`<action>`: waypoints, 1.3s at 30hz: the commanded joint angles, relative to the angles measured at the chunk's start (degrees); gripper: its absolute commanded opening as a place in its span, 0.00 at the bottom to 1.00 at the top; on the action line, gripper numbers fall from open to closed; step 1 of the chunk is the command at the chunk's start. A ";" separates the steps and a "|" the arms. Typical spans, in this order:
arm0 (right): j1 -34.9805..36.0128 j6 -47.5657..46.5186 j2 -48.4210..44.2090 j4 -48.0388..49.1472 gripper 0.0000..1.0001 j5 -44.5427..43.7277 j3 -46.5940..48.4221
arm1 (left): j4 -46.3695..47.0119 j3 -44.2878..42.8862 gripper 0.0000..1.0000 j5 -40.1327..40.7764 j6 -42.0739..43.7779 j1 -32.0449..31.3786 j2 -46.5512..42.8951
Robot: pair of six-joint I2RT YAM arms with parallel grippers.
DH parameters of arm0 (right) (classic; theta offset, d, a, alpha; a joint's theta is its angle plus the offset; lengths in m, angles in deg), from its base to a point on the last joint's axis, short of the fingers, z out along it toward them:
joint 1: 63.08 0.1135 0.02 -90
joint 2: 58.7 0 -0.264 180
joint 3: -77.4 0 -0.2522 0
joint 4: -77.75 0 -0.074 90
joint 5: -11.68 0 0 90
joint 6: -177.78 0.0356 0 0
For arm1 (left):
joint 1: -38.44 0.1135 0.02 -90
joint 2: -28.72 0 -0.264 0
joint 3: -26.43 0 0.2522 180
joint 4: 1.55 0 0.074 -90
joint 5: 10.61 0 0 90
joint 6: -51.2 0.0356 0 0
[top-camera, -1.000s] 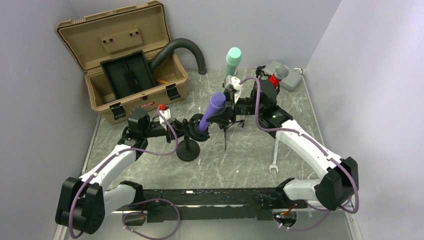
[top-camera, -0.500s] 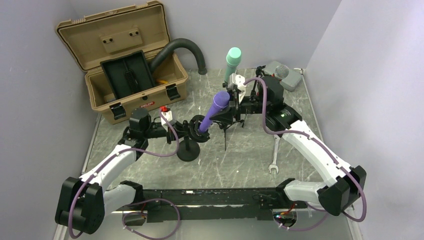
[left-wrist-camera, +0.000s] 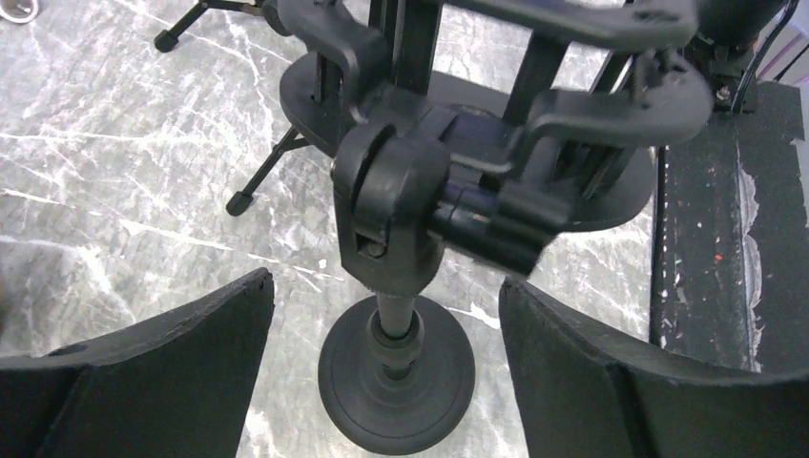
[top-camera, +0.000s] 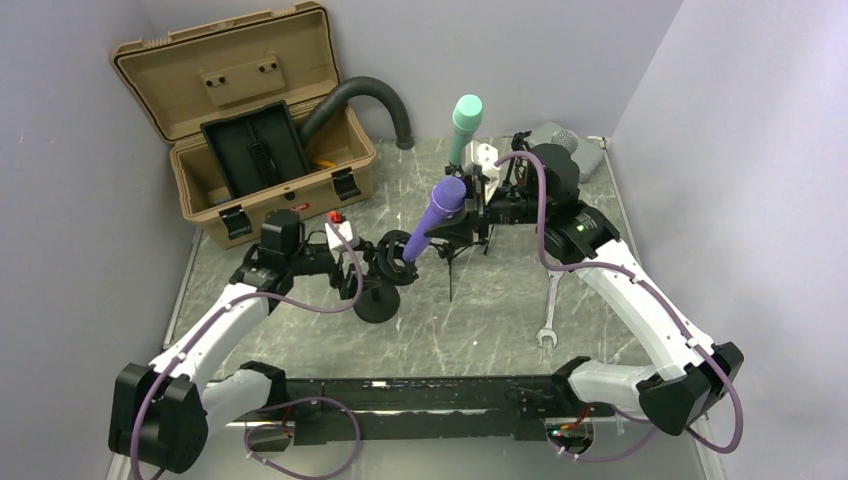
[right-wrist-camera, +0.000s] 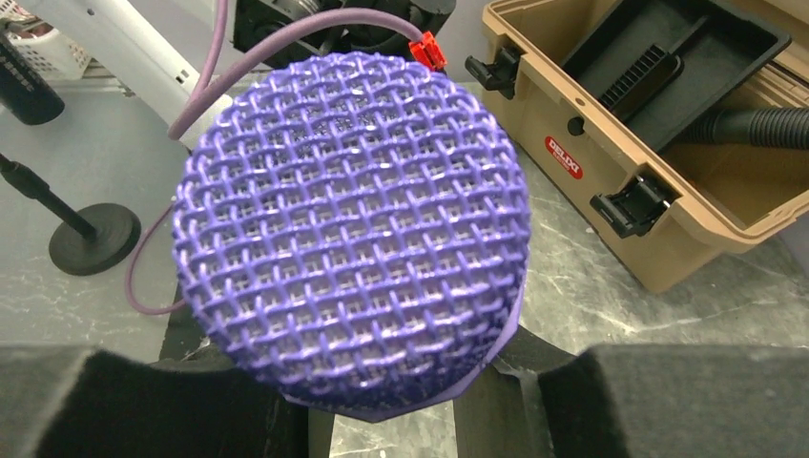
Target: Remove the microphone from the stand
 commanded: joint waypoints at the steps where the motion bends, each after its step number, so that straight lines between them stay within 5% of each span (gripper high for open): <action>1: -0.12 -1.58 -0.21 -1.51 0.02 0.29 4.55 | -10.03 -5.10 0.93 2.12 7.43 -0.15 -4.06; 13: 0.81 -1.07 1.98 -5.56 0.02 1.81 10.72 | -43.64 -29.66 0.99 10.95 23.49 2.52 -7.74; 22: 2.11 4.70 6.99 -1.74 0.02 5.62 14.91 | -33.08 -43.77 1.00 4.48 0.77 -3.00 1.16; 35: 3.41 6.97 9.75 -1.56 0.01 7.24 18.51 | -16.93 -41.03 0.99 0.42 -12.85 -11.52 6.26; 39: 3.45 6.93 9.68 -1.22 0.02 7.13 18.22 | -14.16 -39.05 0.90 -2.04 -16.01 -12.26 7.13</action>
